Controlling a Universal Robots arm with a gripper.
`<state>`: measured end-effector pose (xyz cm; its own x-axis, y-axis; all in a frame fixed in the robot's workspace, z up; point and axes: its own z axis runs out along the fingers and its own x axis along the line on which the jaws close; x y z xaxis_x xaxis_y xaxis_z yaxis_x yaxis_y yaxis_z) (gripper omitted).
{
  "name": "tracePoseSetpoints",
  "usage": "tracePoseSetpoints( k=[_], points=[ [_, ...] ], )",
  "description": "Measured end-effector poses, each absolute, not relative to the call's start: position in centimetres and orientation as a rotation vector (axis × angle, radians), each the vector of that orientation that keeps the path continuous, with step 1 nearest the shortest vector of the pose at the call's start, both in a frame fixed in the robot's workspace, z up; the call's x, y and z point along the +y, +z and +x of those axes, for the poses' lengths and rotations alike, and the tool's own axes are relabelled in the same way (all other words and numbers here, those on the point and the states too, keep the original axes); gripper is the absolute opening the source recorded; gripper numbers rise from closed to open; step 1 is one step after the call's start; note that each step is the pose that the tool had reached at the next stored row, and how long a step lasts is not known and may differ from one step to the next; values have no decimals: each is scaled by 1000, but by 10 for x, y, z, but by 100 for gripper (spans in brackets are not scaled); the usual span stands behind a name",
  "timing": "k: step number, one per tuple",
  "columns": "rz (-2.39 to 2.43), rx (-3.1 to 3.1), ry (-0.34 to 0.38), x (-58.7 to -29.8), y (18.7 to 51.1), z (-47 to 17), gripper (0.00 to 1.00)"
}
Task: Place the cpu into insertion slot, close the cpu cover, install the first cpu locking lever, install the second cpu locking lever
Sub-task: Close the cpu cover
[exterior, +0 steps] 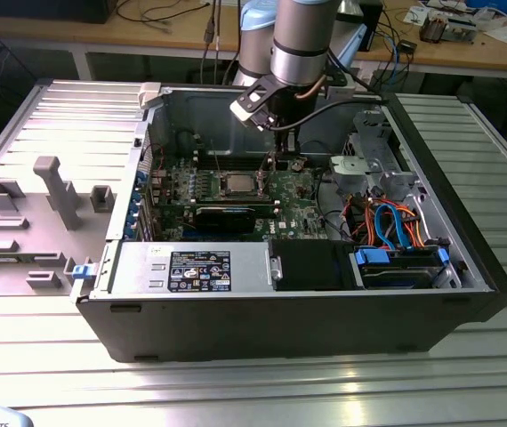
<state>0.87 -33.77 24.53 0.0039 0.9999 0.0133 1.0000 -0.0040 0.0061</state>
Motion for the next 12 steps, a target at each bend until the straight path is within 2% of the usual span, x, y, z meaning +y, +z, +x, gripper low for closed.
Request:
tracePoseSetpoints(
  k=[12],
  points=[
    [-2222,-2213,-21,-338,245,6,11]
  ],
)
